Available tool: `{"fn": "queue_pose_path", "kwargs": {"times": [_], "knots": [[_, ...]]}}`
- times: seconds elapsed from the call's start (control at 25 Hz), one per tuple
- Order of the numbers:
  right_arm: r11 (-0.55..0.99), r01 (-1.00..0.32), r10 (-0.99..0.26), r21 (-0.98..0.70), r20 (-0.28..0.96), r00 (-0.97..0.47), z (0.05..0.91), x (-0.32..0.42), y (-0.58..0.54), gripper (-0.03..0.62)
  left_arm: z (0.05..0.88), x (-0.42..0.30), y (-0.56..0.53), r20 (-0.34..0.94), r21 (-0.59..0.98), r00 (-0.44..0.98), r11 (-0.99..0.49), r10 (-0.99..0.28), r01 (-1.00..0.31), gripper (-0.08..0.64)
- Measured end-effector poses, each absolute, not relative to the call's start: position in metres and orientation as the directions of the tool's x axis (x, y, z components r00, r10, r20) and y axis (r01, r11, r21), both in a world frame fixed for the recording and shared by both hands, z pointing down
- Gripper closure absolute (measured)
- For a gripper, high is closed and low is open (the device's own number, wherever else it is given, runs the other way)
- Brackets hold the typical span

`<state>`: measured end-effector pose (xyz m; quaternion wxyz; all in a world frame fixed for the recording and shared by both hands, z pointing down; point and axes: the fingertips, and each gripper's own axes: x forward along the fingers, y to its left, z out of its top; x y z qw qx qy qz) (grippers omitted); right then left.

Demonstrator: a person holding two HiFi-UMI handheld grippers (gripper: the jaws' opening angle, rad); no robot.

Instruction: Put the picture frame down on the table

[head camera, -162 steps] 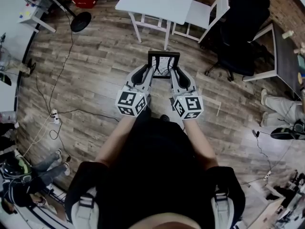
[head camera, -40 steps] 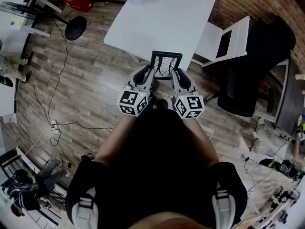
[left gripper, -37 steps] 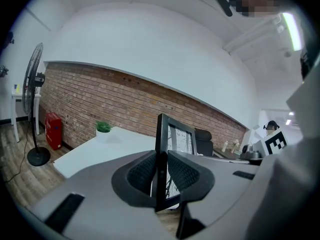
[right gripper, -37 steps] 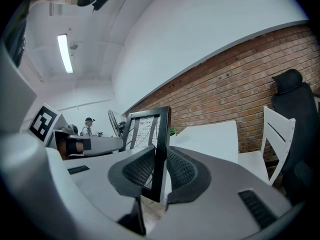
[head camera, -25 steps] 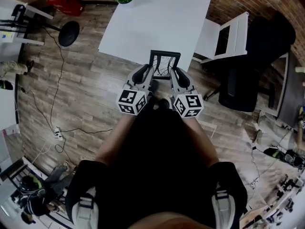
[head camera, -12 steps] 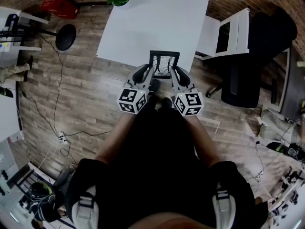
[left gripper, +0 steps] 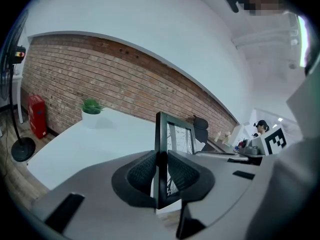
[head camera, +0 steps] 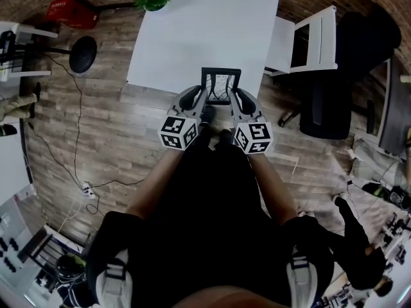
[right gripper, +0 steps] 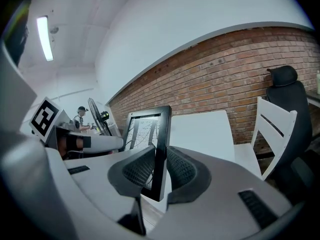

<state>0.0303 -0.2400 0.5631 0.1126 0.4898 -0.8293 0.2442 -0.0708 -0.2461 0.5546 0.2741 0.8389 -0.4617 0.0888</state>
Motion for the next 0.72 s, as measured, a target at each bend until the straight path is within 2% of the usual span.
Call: {"fn": "queue_pose_path", "kwargs": {"times": [0.72], "knots": [[0.331,-0.899,-0.738,-0.286,0.516,-0.436,0.624,0.022,-0.277,0.523,0.622,-0.077,-0.292,0.473,0.4,0.593,-0.441,-0.652,-0.803,0.482]]}}
